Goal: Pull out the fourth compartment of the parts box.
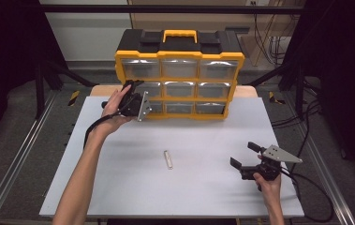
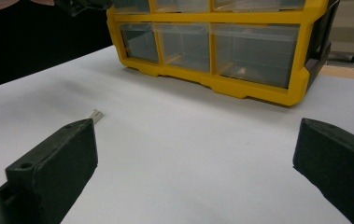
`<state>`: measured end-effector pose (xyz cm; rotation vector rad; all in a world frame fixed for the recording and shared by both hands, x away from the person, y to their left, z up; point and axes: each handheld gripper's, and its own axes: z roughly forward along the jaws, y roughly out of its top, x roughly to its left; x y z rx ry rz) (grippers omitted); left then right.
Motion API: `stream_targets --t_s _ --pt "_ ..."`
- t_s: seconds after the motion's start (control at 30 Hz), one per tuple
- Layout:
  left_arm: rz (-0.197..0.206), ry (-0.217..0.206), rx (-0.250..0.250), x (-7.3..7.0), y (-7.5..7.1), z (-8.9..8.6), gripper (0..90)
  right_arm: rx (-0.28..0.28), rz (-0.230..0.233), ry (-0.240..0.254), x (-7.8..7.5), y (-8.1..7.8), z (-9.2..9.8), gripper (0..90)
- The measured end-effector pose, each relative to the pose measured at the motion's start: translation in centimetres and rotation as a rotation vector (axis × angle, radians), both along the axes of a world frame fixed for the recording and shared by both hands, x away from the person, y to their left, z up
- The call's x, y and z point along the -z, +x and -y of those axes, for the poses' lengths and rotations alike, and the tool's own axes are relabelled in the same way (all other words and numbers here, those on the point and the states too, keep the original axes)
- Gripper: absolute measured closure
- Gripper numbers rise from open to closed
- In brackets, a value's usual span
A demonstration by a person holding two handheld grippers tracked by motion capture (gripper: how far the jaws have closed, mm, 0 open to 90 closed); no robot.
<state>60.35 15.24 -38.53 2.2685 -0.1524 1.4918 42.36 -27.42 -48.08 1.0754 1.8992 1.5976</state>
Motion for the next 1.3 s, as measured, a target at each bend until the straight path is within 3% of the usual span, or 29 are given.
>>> stream_targets --t_s 0.1,0.63,0.77,1.3 --pt "0.027 0.038 -0.007 0.04 0.07 0.13 26.4 -0.001 0.000 0.000 0.00 -0.01 -0.01 0.5" --pt "0.110 0.091 -0.007 0.45 0.45 0.51 38.5 0.001 -0.002 0.001 -0.03 -0.03 0.04 0.5" --pt "0.148 0.136 -0.016 0.52 0.37 0.59 43.4 0.000 -0.002 0.002 -0.02 -0.02 0.04 0.5" --pt "0.237 0.179 -0.020 0.38 0.33 0.62 65.1 -0.001 0.000 0.003 -0.02 -0.02 0.01 0.5"
